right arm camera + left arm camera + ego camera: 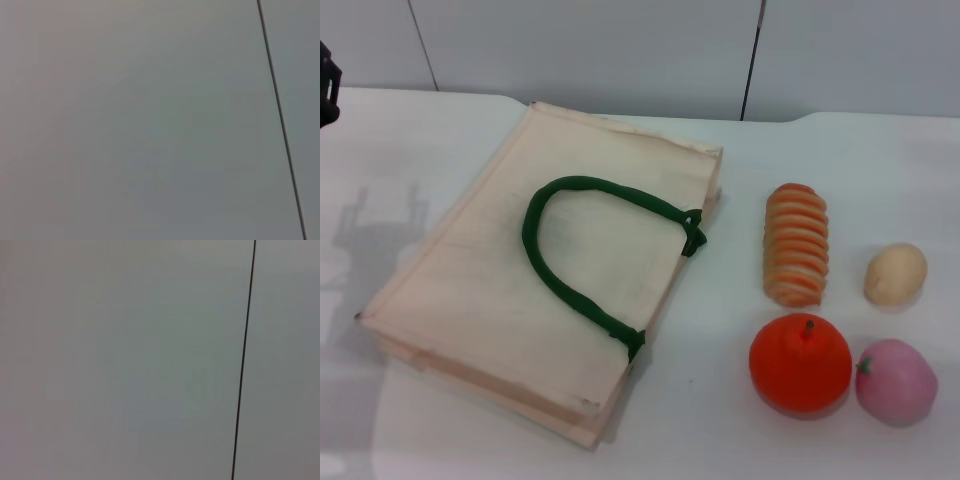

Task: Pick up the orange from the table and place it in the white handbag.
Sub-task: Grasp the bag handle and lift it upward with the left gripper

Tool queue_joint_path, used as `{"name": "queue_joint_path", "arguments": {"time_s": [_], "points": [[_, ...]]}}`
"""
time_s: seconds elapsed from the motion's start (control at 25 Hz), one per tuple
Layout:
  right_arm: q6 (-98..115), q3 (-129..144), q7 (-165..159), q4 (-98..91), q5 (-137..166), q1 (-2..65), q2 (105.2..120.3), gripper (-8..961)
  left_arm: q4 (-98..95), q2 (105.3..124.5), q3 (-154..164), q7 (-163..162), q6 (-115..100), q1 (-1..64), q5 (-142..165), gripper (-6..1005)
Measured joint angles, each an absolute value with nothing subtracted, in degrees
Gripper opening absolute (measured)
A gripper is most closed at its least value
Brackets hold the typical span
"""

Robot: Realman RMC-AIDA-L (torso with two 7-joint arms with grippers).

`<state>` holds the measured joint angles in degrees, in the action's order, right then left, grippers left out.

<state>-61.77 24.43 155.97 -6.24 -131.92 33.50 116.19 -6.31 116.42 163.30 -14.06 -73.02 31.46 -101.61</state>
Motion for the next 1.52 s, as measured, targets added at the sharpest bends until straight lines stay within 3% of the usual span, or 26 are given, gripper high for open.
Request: {"name": "queue_joint_path", "arguments": {"time_s": [0.8,1.08,1.24,1.52], "points": [[-61.9,24.4,155.9,-6.2,-131.8,33.5,116.13,800,-6.3,116.25,163.9,-18.8,-73.2,31.4,-99.9,648],[-61.2,25.3,152.0,-6.9,-129.2,33.3,115.7,800,-5.0,114.99,163.9,-31.7,-73.2,31.3,-90.3,649],[-60.8,25.5,147.3,-8.9,-124.1,33.3,115.44,800,2.7,114.63,163.9,-48.5,-73.2,31.7,-80.9,649],[-60.4,25.6,138.7,-13.0,-116.5,33.3,115.4,799,22.6,116.17,164.0,-75.9,-76.7,35.2,-62.9,649]]}}
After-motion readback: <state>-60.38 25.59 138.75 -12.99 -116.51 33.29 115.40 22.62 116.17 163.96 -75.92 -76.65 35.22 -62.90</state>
